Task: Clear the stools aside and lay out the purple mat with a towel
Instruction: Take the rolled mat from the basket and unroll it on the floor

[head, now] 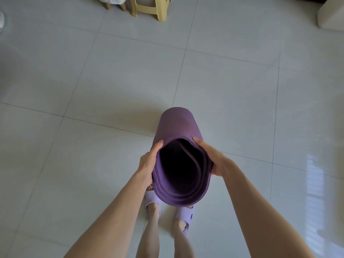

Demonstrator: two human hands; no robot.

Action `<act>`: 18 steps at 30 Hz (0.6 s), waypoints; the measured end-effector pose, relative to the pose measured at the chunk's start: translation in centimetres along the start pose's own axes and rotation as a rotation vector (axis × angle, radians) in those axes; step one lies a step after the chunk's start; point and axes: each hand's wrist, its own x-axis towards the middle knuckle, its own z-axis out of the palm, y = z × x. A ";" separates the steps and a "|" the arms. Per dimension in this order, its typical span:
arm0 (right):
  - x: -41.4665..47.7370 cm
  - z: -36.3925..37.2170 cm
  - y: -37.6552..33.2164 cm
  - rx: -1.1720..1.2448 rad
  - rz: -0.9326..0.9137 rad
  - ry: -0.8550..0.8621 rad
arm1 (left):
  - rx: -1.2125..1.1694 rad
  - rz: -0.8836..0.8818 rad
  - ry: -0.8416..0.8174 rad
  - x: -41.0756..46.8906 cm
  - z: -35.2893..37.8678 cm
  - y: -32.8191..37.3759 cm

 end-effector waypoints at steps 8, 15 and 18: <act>4.0 -0.6 1.4 0.193 -0.193 -0.044 | -0.039 0.185 -0.026 4.7 -0.1 -0.6; 11.2 -0.5 1.9 0.253 -0.356 -0.014 | 0.017 0.339 -0.107 12.8 -0.7 0.0; 14.8 -0.1 2.7 0.277 -0.405 0.004 | 0.036 0.354 -0.137 17.0 -1.6 -0.4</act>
